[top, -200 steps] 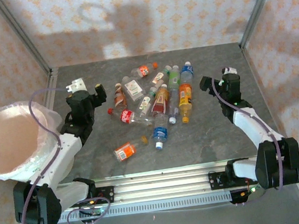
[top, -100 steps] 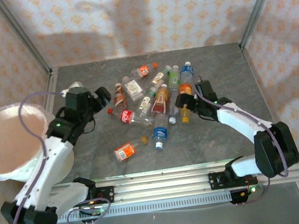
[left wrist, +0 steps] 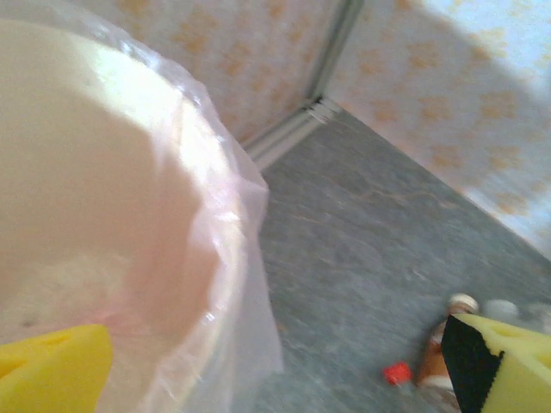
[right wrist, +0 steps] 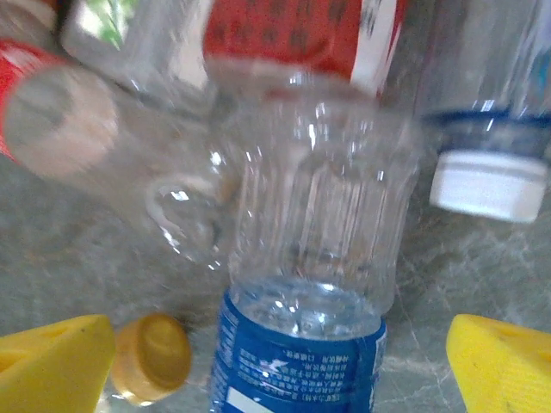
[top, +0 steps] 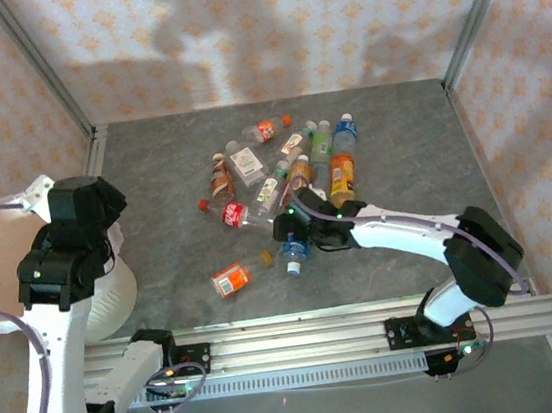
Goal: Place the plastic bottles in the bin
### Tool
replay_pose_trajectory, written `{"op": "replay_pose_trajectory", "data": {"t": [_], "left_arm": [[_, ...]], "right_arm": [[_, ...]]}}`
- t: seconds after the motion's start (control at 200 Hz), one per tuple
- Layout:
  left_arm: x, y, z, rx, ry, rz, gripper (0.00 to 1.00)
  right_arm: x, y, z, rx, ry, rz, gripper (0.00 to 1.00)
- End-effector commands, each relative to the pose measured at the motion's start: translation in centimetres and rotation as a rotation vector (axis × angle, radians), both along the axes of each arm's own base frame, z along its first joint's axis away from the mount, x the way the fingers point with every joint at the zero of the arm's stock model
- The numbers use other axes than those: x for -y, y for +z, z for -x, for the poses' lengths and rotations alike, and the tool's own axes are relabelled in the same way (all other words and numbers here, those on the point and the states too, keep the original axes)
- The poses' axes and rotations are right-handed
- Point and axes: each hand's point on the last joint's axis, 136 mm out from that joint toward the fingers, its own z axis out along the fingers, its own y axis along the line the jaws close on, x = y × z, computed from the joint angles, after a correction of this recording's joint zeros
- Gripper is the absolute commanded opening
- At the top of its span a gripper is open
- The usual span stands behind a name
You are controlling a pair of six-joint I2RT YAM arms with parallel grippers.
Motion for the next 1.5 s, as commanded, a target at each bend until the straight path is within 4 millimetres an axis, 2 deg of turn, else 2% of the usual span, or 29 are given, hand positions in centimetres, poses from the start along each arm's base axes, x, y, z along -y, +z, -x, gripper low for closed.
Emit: {"op": "replay_pose_trajectory", "data": {"t": [0.0, 0.1, 0.205, 0.265, 0.37, 0.57, 0.846, 1.051, 1.216, 1.311, 1.406, 1.496], "left_arm": [[-1.1, 0.0, -0.2, -0.072, 0.001, -0.076, 1.00], [-1.5, -0.6, -1.7, -0.111, 0.004, -0.063, 1.00], [-3.3, -1.1, -2.1, -0.105, 0.102, -0.099, 1.00], [-4.0, -1.5, -2.5, -0.060, 0.141, -0.051, 1.00], [-4.1, -2.0, -3.8, -0.012, 0.132, 0.017, 1.00], [-3.9, -4.7, -6.7, -0.004, 0.109, 0.137, 1.00], [-3.6, -4.1, -10.1, 0.095, 0.063, 0.182, 1.00], [-4.3, -3.7, -11.7, 0.134, 0.069, 0.165, 1.00], [-4.9, -3.9, -12.5, 0.147, 0.076, 0.169, 1.00], [-3.8, -3.3, -12.9, 0.156, 0.018, 0.204, 1.00], [-1.6, -2.5, -13.1, 0.183, -0.086, 0.261, 1.00], [0.6, -1.9, -12.4, 0.178, -0.158, 0.280, 1.00]], "right_arm": [[1.4, -1.6, 0.1, -0.021, -0.045, 0.106, 0.99], [1.1, -1.9, -0.3, -0.010, -0.032, 0.115, 0.99], [1.2, -2.3, -0.9, 0.012, -0.037, 0.140, 0.99], [1.3, -2.4, -1.3, 0.027, -0.039, 0.156, 1.00], [1.7, -2.8, -1.8, 0.056, -0.039, 0.186, 0.97], [2.5, -3.6, -1.8, 0.066, -0.034, 0.241, 0.96], [3.0, -3.8, -1.6, 0.107, 0.021, 0.253, 0.96], [3.1, -4.0, -1.5, 0.118, 0.043, 0.263, 0.95], [2.7, -4.2, -1.5, 0.119, 0.071, 0.248, 0.86], [2.7, -4.3, -1.2, 0.120, 0.081, 0.240, 0.81], [3.3, -4.2, -0.8, 0.137, 0.088, 0.236, 0.77], [3.9, -4.2, -0.4, 0.149, 0.112, 0.249, 0.70]]}}
